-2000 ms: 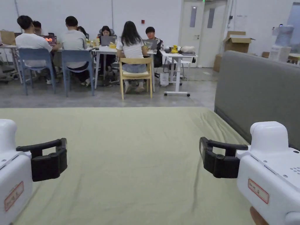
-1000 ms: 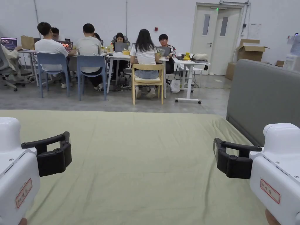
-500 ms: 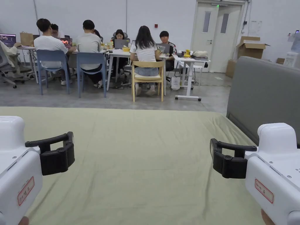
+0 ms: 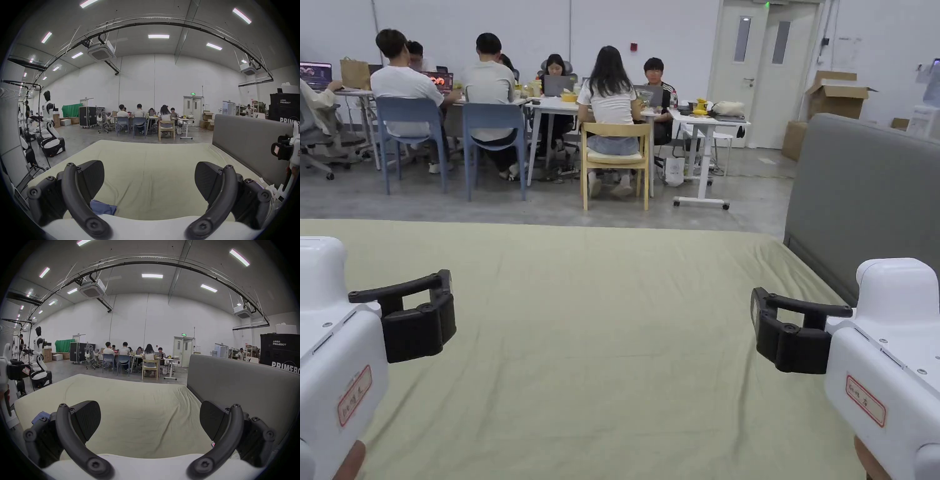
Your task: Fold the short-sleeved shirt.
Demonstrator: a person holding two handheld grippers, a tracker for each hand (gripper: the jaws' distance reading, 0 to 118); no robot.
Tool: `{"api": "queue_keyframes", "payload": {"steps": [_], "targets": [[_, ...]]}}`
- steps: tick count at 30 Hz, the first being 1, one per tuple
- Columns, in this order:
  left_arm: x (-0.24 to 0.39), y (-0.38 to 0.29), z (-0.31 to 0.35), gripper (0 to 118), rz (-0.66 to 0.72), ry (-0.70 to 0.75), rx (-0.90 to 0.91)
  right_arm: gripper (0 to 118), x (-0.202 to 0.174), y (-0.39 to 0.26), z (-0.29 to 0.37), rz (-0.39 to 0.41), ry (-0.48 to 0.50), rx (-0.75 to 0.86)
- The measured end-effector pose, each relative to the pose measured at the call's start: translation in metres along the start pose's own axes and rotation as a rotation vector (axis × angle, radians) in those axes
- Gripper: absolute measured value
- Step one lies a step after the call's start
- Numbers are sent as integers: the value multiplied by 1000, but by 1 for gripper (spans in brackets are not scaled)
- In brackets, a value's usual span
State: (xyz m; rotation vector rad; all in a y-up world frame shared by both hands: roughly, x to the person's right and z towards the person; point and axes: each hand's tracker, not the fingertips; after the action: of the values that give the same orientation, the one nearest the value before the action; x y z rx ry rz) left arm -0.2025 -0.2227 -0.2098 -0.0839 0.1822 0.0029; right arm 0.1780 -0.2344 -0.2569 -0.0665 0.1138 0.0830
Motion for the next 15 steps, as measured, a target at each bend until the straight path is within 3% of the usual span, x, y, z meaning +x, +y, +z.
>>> {"api": "queue_keyframes", "payload": {"steps": [6, 15], "targets": [[-7, 0, 2, 117, 81, -51, 6, 118, -3, -2, -4, 26, -17, -14], [5, -3, -3, 117, -19, 9, -23, 118, -4, -3, -8, -7, 4, -33]]}}
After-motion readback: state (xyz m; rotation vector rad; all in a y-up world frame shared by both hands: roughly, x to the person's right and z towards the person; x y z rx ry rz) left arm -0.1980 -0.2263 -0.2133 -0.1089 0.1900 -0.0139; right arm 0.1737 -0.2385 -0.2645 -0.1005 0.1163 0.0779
